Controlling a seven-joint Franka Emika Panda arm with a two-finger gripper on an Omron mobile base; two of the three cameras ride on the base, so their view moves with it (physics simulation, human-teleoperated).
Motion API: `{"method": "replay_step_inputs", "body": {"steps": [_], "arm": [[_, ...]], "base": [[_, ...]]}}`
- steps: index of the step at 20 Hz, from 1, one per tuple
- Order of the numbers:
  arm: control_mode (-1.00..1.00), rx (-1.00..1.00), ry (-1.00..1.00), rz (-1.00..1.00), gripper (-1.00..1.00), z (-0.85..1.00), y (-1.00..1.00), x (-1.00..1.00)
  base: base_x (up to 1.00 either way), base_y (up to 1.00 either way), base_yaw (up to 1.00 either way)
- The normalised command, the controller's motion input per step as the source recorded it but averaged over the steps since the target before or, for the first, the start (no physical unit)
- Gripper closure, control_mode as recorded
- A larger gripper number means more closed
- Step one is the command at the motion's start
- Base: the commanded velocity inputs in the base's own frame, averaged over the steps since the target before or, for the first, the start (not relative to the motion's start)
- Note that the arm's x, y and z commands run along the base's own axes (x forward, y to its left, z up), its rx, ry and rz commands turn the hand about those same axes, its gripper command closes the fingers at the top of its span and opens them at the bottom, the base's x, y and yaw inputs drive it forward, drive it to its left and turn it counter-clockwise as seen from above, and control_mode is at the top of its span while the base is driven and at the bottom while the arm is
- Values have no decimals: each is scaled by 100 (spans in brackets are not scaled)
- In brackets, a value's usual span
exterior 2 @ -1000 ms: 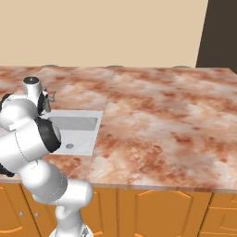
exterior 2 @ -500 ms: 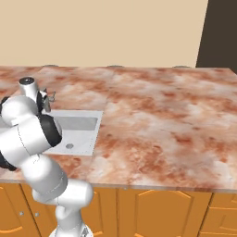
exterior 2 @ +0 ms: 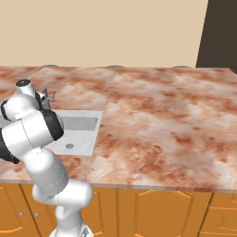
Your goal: Take the fish out of the fridge, briefly rinse it in the sink, and place it on the tray next to the sink.
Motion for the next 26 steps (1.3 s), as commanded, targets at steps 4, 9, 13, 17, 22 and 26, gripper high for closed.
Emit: {"method": "replay_step_inputs", "body": {"steps": [4, 9, 13, 17, 22, 26], "arm": [[-100, -3, 0, -5, 100, -6, 25, 26], [-100, 3, 0, 1, 100, -4, -1, 13], [-100, 2, 0, 6, 100, 0, -16, 0], [-100, 2, 3, 8, 100, -4, -7, 3], [-100, 13, 9, 11, 100, -6, -9, 16], [-100, 15, 2, 16, 100, 0, -28, 15]], "base": [[0, 0, 0], [0, 0, 0], [0, 0, 0], [0, 0, 0], [0, 0, 0], [0, 0, 0]]}}
